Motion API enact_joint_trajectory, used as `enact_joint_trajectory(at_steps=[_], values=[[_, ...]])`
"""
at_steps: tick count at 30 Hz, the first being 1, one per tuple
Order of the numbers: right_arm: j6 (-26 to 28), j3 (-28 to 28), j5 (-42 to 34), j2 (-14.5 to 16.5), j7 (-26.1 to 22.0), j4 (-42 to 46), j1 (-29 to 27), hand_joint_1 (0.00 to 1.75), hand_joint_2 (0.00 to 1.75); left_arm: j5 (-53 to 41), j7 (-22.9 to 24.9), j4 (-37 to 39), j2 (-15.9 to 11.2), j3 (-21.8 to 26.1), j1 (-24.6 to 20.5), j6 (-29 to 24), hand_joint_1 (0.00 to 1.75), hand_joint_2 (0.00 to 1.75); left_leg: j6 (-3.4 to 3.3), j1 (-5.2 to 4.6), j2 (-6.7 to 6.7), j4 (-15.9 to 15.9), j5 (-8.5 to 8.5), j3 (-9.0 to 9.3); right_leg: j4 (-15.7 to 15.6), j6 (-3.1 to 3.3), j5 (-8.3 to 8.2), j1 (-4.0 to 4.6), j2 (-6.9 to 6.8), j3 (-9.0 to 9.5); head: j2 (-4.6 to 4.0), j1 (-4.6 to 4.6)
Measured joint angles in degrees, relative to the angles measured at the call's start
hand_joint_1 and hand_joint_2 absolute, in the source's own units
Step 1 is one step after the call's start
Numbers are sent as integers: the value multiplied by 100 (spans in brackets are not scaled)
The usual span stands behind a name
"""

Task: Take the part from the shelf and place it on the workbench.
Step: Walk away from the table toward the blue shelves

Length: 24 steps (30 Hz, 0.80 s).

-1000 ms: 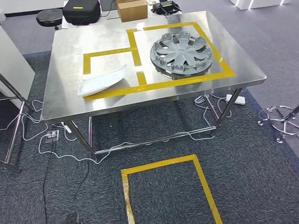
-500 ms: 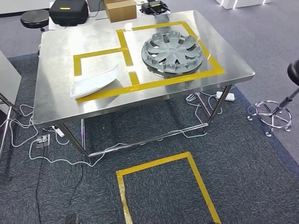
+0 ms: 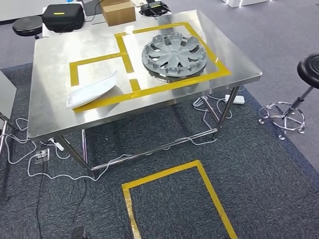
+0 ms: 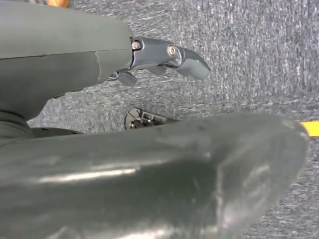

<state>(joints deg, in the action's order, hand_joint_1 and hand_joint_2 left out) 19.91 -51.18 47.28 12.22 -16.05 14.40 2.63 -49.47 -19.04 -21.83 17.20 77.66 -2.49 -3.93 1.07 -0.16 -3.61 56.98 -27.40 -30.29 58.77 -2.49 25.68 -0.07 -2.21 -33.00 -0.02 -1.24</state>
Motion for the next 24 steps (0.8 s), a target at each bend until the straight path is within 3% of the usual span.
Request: enact_joint_trajectory(at_steps=[2,3,4,6,7,8,9,10,12,14,16,18,20,21,23,24], values=[[-6,-7,1,3,7,0,-11,0,0,-13,0,1,-4,-16,-4,0,0,0,63,17,9,22,-49,-5,-9,69,-26,-8,101,-27,0,-9],[-11,-11,2,3,14,0,-13,0,0,-21,0,2,-6,-27,-4,0,0,0,93,24,70,145,-155,-56,-18,107,-41,-18,152,-37,0,-14],[-20,-15,3,4,23,0,-9,0,0,-27,0,2,-9,-38,-3,0,0,0,116,29,153,377,-315,-157,-25,141,-56,-29,200,-46,0,-25],[-36,-19,9,4,37,0,0,0,0,-33,4,2,-13,-48,6,0,0,0,125,29,267,1135,-706,-509,-26,179,-71,-27,308,-76,0,-39],[-43,-20,14,4,43,0,-3,0,0,-35,12,2,-15,-51,12,0,0,0,123,29,283,1454,-813,-665,-26,186,-78,-24,368,-87,0,-41],[-49,-21,20,4,47,0,-11,0,0,-37,21,2,-16,-57,17,-1,0,0,117,29,293,1615,-814,-749,-25,185,-84,-23,436,-95,0,-41],[-54,-22,26,4,52,0,-19,0,0,-40,30,2,-16,-64,20,-2,0,0,108,30,303,1551,-696,-725,-25,178,-93,-24,506,-97,0,-41],[-57,-23,30,4,56,0,-23,0,0,-45,36,2,-17,-72,22,-3,0,0,97,33,340,1283,-494,-599,-24,165,-102,-29,581,-97,0,-41],[-59,-23,35,4,62,0,-11,0,0,-56,44,2,-16,-84,23,-4,0,0,74,63,586,511,-130,-235,-9,120,-122,-29,728,-114,0,-47],[-59,-23,41,3,64,0,2,0,0,-66,52,2,-11,-87,20,-4,0,0,46,84,787,76,-32,-42,-2,57,-148,-24,844,-160,0,-57],[-59,-23,57,2,68,0,-20,0,0,-77,54,2,-4,-89,14,-4,0,0,-11,79,730,27,-32,-33,-33,-18,-186,-36,933,-207,0,-67],[-59,-25,82,2,71,0,-45,0,0,-87,55,2,5,-91,13,-4,0,0,-89,84,607,4,-5,-26,86,-82,-103,-32,755,-283,0,-45],[-59,-24,105,2,71,0,-33,0,0,-92,55,2,9,-91,24,-4,0,0,-140,80,457,-7,0,-19,659,-129,236,-19,419,-543,0,-5],[-59,-23,111,2,71,0,-24,0,0,-93,55,2,8,-90,31,-4,0,0,-153,72,377,-6,-4,-18,1069,-148,440,-21,322,-731,0,7],[-59,-25,111,2,73,0,-24,0,0,-93,55,2,7,-90,37,-4,0,0,-158,63,215,-4,-15,-10,1619,-167,627,-28,266,-975,0,7],[-59,-26,109,2,75,0,-31,0,0,-94,55,2,6,-90,37,-4,0,0,-155,62,143,-3,-24,0,1579,-168,557,-29,254,-937,0,9]])
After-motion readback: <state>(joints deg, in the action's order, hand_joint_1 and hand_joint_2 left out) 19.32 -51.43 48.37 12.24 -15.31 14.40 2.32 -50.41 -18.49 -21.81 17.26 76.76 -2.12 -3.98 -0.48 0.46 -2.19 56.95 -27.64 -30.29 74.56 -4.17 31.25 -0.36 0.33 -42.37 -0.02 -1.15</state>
